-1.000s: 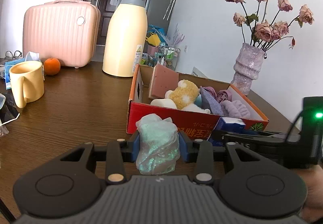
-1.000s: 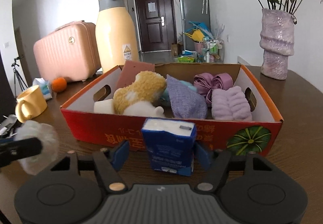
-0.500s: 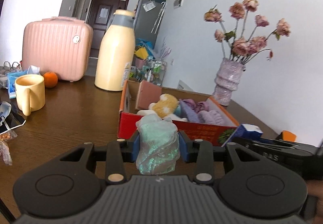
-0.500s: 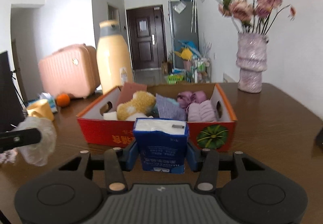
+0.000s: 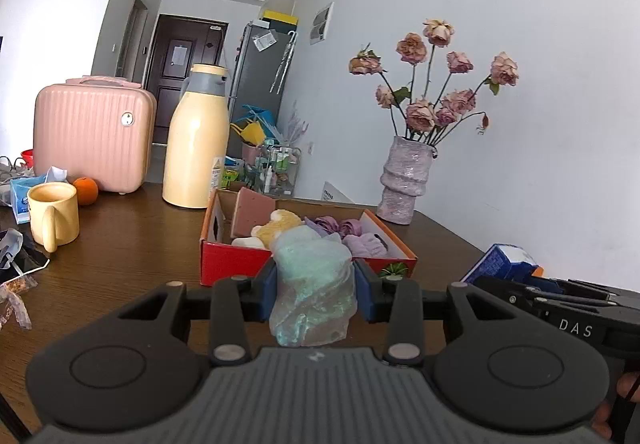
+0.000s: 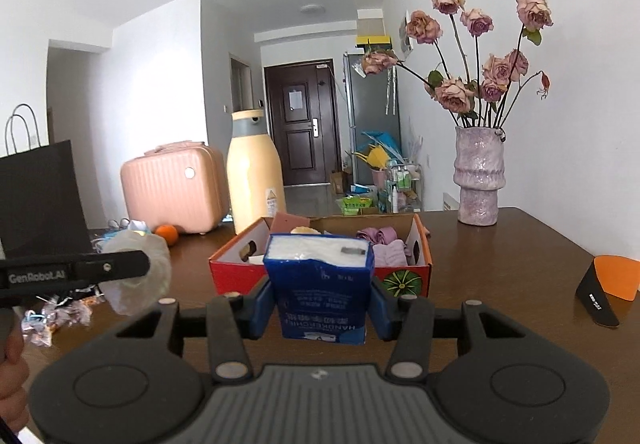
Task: Organize soft objects
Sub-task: 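Carry both items over the cardboard box and open both tools to drop them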
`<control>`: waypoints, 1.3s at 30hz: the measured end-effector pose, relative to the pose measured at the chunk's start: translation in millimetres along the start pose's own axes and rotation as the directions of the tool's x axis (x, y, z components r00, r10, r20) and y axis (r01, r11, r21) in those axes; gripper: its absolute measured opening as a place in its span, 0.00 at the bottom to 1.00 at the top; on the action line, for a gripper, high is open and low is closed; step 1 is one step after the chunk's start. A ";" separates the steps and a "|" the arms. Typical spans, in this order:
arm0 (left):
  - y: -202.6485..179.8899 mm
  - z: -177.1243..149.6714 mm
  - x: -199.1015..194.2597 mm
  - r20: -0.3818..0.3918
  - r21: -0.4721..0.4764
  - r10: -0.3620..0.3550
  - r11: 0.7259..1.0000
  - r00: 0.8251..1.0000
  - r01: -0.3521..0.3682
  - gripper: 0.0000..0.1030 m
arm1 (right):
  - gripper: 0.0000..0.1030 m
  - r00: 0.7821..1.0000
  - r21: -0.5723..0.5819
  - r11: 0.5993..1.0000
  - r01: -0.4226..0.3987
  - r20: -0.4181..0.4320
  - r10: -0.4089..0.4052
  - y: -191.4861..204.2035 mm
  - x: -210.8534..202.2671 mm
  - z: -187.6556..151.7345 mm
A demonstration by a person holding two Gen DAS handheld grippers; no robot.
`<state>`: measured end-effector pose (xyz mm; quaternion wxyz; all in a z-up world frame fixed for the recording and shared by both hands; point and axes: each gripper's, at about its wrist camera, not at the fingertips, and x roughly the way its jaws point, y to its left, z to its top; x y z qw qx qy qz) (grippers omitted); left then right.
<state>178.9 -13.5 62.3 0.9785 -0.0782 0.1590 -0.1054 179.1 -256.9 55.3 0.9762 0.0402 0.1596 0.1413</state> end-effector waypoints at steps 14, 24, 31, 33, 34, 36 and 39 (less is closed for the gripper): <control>-14.2 20.8 16.0 0.053 0.065 -0.005 0.998 0.999 0.002 0.38 | 0.47 0.999 0.003 1.000 -0.010 0.032 0.010 -6.1 0.5 6.6; -12.6 70.9 98.7 0.027 0.108 -0.036 0.994 0.999 0.033 0.38 | 0.47 0.996 -0.048 0.997 -0.057 0.070 0.060 -23.3 54.3 60.9; 5.6 96.4 192.9 -0.155 0.038 -0.056 0.997 0.986 0.062 0.38 | 0.47 0.989 -0.039 0.989 -0.145 -0.044 0.143 -49.9 133.8 96.7; 11.9 101.1 222.4 -0.209 0.003 -0.059 0.998 0.976 0.061 0.38 | 0.47 0.979 -0.013 0.985 -0.174 -0.113 0.171 -60.8 165.6 102.7; 14.4 102.5 239.5 -0.237 -0.012 -0.061 0.998 0.970 0.060 0.39 | 0.47 0.971 0.010 0.982 -0.187 -0.149 0.186 -67.0 183.8 104.0; 19.1 101.6 269.9 -0.294 -0.038 -0.064 0.998 0.954 0.055 0.39 | 0.47 0.952 0.052 0.976 -0.209 -0.216 0.216 -75.8 214.9 102.8; 21.5 93.3 312.3 -0.371 -0.051 -0.042 0.998 0.928 0.025 0.39 | 0.47 0.922 0.106 0.971 -0.214 -0.306 0.236 -86.5 260.6 94.3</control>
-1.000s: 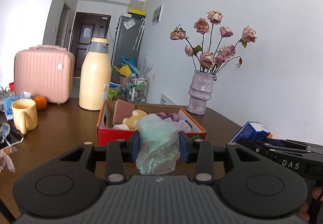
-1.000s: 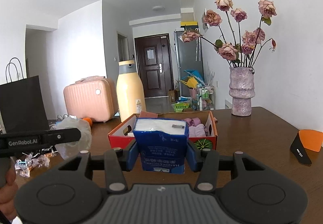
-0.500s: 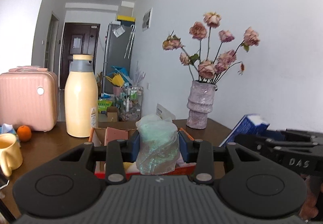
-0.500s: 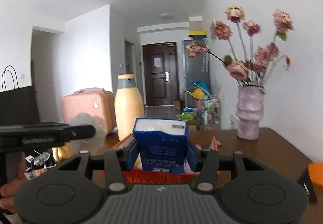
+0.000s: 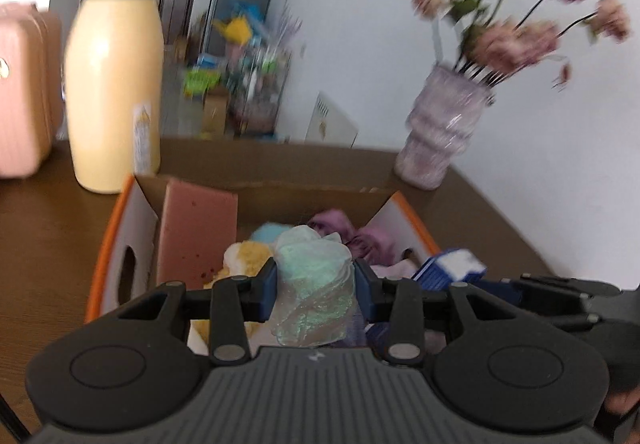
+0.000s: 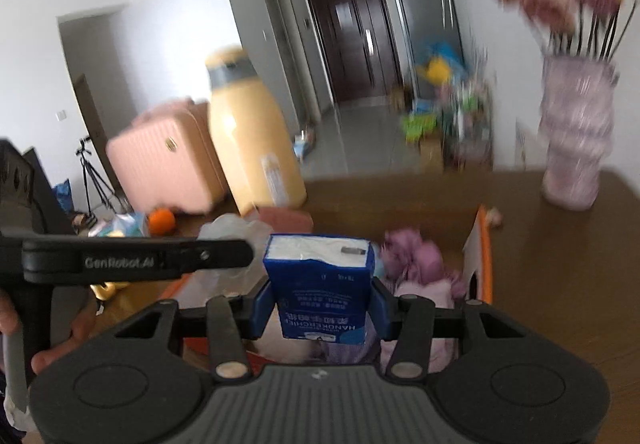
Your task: Organize soft objects
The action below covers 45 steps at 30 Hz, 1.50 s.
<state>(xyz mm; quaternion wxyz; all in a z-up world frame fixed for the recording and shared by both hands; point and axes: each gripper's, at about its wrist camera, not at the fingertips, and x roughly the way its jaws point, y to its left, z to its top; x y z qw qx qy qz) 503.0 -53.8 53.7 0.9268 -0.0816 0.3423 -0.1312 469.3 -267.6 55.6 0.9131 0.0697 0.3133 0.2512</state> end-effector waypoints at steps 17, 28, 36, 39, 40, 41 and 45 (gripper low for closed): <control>-2.9 5.0 45.1 -0.060 0.040 0.022 0.999 0.998 -0.020 0.71 | 0.76 0.987 0.010 0.998 0.057 -0.154 -0.055 -21.0 71.4 -7.2; -7.4 41.4 -93.8 0.182 0.126 0.122 0.981 0.976 -0.146 0.81 | 0.83 0.991 -0.081 0.988 0.134 0.036 -0.131 22.7 -33.3 47.9; -11.0 17.3 -187.7 0.353 0.132 0.188 0.960 0.916 -0.248 0.93 | 0.94 0.959 -0.149 0.958 0.244 0.184 -0.216 68.3 -113.4 49.9; -17.1 -2.8 -216.0 0.432 0.124 0.195 0.954 0.881 -0.272 0.99 | 0.98 0.937 -0.163 0.944 0.289 0.251 -0.243 85.4 -138.9 39.4; -20.4 -13.2 -225.6 0.472 0.122 0.208 0.947 0.857 -0.297 1.00 | 1.00 0.923 -0.162 0.937 0.311 0.285 -0.257 91.5 -146.6 34.9; -23.2 -22.2 -232.4 0.504 0.123 0.215 0.941 0.836 -0.316 1.00 | 1.00 0.903 -0.160 0.928 0.336 0.333 -0.270 97.4 -154.5 27.9; -29.0 -56.8 -254.1 0.570 0.140 0.202 0.931 0.796 -0.336 1.00 | 1.00 0.826 -0.137 0.907 0.397 0.483 -0.289 113.7 -177.2 -4.7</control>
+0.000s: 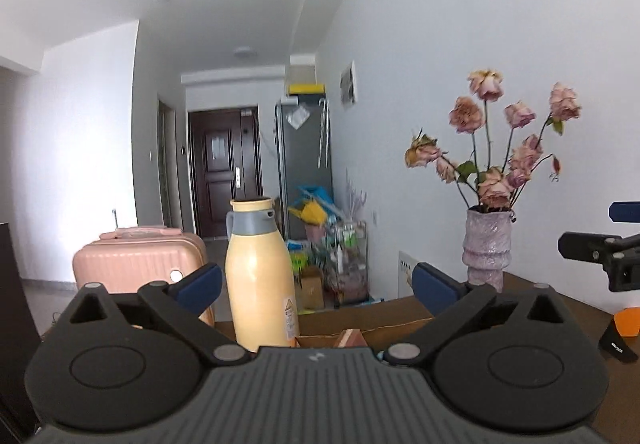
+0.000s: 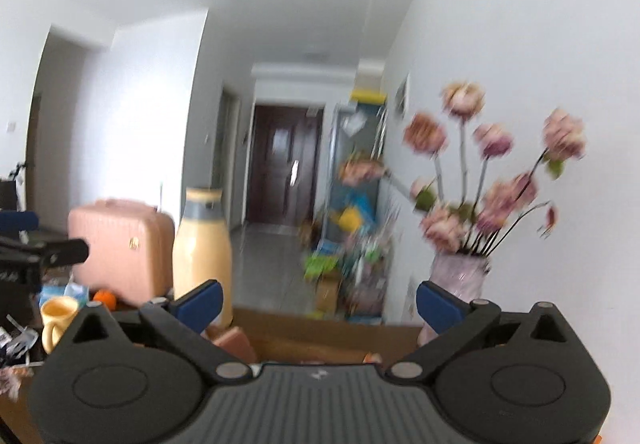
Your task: Organize soft objects
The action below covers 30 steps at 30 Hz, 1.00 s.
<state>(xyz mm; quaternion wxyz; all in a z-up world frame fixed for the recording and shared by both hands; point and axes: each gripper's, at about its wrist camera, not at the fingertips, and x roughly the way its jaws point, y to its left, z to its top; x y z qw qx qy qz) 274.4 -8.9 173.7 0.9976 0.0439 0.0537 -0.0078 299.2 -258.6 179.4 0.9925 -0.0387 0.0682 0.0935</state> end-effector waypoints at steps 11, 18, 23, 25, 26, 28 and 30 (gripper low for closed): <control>4.0 -31.5 -48.4 0.010 -0.030 -0.006 1.000 1.000 0.006 1.00 | 1.00 0.998 0.095 0.995 0.027 0.048 -0.031 8.2 -48.7 -41.6; 5.3 -47.6 -92.9 0.022 -0.041 -0.021 0.999 1.000 0.022 1.00 | 1.00 0.998 0.118 0.993 0.024 0.047 -0.030 12.2 -86.2 -62.6; 2.0 -75.2 -147.7 0.037 -0.028 -0.030 0.999 0.999 0.031 1.00 | 1.00 0.999 0.106 0.994 0.021 0.031 -0.025 27.3 -135.1 -94.3; 2.7 -87.1 -169.8 0.037 -0.047 -0.021 0.999 0.999 0.023 1.00 | 1.00 1.000 0.108 0.994 0.023 0.017 -0.025 34.3 -151.8 -104.0; 3.3 -93.3 -178.8 0.033 -0.062 -0.020 0.998 0.999 0.022 1.00 | 1.00 0.999 0.111 0.993 0.031 0.008 -0.032 38.5 -161.5 -109.0; 4.9 -108.8 -197.0 0.016 -0.090 -0.022 0.996 1.000 0.024 1.00 | 1.00 0.999 0.118 0.992 0.042 -0.003 -0.042 46.6 -179.6 -118.0; 7.5 -122.5 -213.1 -0.020 -0.106 -0.033 0.994 0.999 0.031 1.00 | 1.00 0.999 0.108 0.993 0.039 -0.014 -0.037 56.3 -199.9 -131.1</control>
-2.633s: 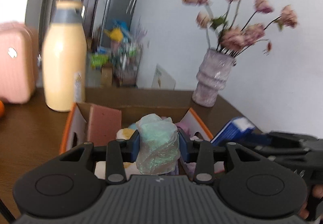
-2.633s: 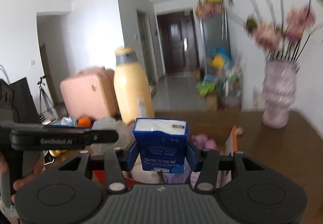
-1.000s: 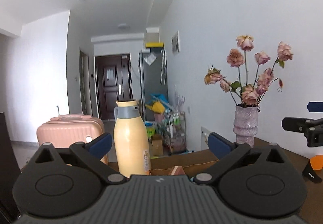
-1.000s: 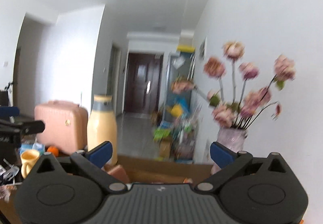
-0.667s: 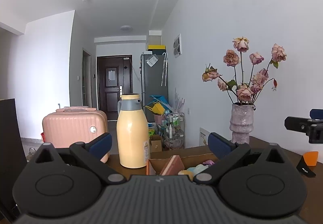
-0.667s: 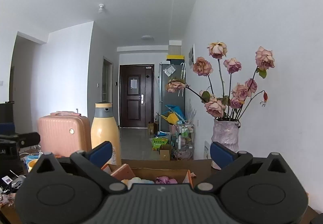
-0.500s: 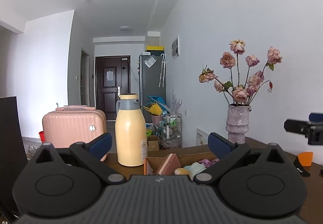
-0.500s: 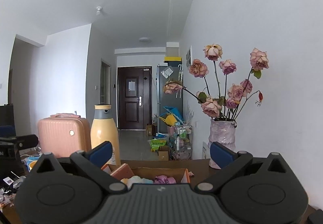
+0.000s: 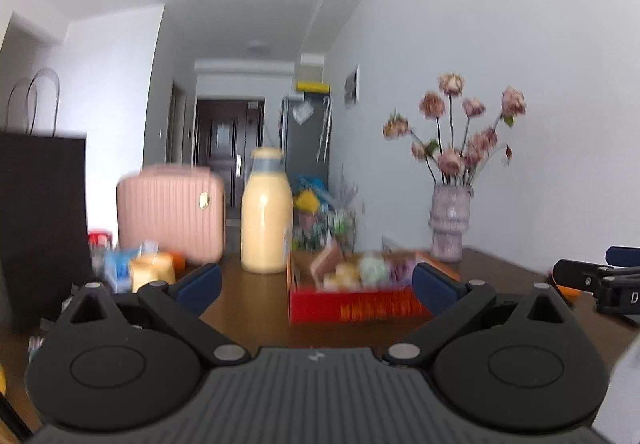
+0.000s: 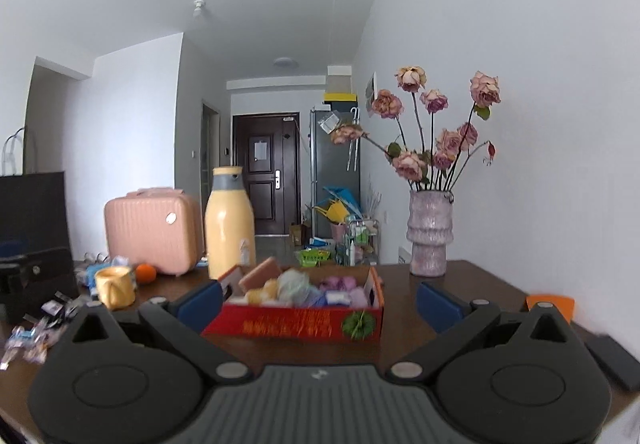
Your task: Organize soft objects
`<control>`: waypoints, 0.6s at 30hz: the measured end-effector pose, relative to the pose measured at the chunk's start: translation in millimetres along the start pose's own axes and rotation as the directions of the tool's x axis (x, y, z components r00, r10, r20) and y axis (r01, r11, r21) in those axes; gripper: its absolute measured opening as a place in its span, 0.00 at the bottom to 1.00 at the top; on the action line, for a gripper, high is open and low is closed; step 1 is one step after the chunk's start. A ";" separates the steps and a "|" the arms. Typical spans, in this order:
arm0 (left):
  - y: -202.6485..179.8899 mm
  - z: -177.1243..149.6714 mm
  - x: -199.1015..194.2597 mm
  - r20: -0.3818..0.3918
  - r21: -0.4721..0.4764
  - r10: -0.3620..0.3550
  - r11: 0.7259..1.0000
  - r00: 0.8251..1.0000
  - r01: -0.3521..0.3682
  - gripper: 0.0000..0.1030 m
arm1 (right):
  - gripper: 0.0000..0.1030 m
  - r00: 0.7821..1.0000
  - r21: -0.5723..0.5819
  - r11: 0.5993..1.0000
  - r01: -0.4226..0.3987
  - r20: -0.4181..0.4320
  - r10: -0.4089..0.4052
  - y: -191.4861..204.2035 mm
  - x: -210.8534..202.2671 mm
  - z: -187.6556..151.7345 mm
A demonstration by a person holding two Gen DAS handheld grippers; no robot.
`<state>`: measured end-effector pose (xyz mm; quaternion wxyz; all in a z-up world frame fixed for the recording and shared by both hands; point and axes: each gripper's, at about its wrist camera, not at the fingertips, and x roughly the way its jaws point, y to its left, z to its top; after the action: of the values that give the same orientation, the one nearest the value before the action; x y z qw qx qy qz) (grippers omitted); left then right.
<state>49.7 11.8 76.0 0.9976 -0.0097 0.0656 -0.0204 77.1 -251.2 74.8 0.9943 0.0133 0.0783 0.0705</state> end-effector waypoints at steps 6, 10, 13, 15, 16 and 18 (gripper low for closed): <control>13.5 -39.9 -56.7 -0.055 0.014 0.073 0.997 0.996 -0.072 1.00 | 1.00 0.996 -0.026 0.999 0.024 -0.085 -0.026 31.1 -61.7 -52.0; 12.3 -54.5 -71.2 -0.100 0.053 0.066 0.997 0.993 -0.061 1.00 | 1.00 0.988 0.034 0.998 -0.046 -0.145 0.051 39.8 -76.3 -63.4; 12.7 -52.8 -70.1 -0.100 0.041 0.061 0.998 0.993 -0.058 1.00 | 1.00 0.990 0.042 0.999 -0.025 -0.135 0.030 40.1 -79.0 -61.7; 13.8 -51.1 -72.3 -0.094 0.022 0.052 0.998 0.994 -0.050 1.00 | 1.00 0.991 0.065 0.998 -0.017 -0.129 0.025 36.8 -82.1 -60.7; 12.7 -50.5 -73.8 -0.086 0.029 0.055 0.998 0.995 -0.053 1.00 | 1.00 0.991 0.067 0.998 -0.013 -0.133 0.022 35.8 -82.2 -60.1; 10.2 -48.4 -75.7 -0.073 0.040 0.053 0.998 0.996 -0.050 1.00 | 1.00 0.990 0.058 0.998 -0.010 -0.141 0.018 34.1 -80.6 -59.4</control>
<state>-31.3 24.3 37.7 0.9947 0.0117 0.1023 0.0038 -15.8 -228.0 29.8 0.9850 0.0374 0.1503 0.0761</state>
